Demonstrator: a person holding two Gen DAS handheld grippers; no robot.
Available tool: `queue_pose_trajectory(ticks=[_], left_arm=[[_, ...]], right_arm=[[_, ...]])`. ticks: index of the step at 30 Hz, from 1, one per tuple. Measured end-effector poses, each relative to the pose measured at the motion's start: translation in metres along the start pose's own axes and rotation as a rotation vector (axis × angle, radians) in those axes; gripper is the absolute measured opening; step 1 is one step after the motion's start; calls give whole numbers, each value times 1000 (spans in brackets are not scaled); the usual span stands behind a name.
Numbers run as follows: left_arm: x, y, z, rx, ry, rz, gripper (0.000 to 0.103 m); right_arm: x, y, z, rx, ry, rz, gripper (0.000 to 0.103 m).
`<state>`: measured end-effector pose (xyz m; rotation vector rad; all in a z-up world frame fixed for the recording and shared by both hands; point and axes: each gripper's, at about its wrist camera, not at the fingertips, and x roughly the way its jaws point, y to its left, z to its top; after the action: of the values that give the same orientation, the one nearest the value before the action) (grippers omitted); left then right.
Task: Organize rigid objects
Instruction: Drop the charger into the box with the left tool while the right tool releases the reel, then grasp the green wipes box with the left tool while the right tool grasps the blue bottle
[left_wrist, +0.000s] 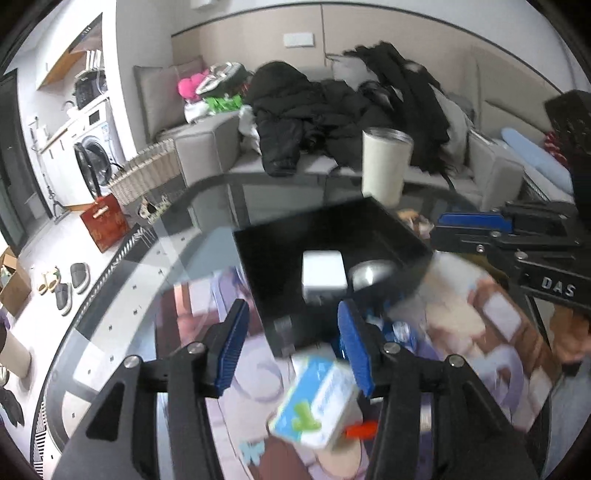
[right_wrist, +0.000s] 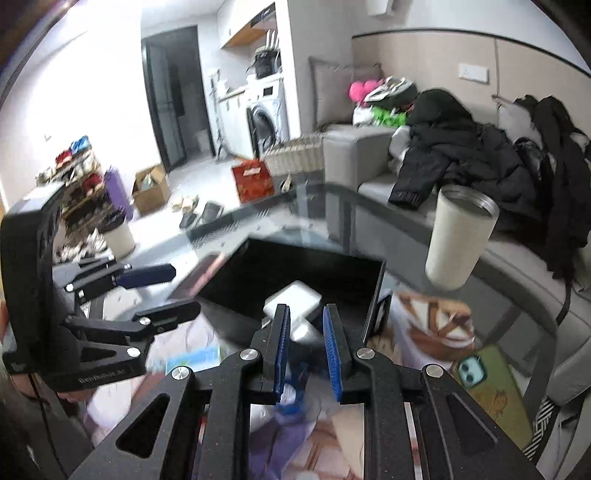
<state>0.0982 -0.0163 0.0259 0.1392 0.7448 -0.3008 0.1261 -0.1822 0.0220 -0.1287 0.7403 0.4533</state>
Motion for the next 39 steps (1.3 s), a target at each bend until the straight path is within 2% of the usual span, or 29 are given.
queue_pose_trajectory(ticks=[6,13,21,25,30,35,37,38,39], left_arm=[[11,-5,-28,31,98,-34,50],[29,-13,-45,43,204,-73,50],[35,-14,-50,57,227,-61,55],[38,-9,-51,32,241,-70,58],[40,-3,-53,14,251,-65,65],[45,-5,-58,9,281,-84,65],[44,-4,-58,-2,281,-83,62],[44,-3,-57,-7,284,-81,55],[44,-2,-57,-15,288,-89,55]], right_arm=[[20,3,-27,-6,122,29,18],[49,5,-42,-21,210,23,19],[76,5,-50,-30,281,11,24],[83,6,-50,-18,293,28,36],[92,13,-52,-27,303,25,36],[99,17,-56,-43,325,15,36],[98,20,-56,-56,327,4,33],[98,21,-56,-57,331,4,32],[97,21,-56,-50,336,8,32]])
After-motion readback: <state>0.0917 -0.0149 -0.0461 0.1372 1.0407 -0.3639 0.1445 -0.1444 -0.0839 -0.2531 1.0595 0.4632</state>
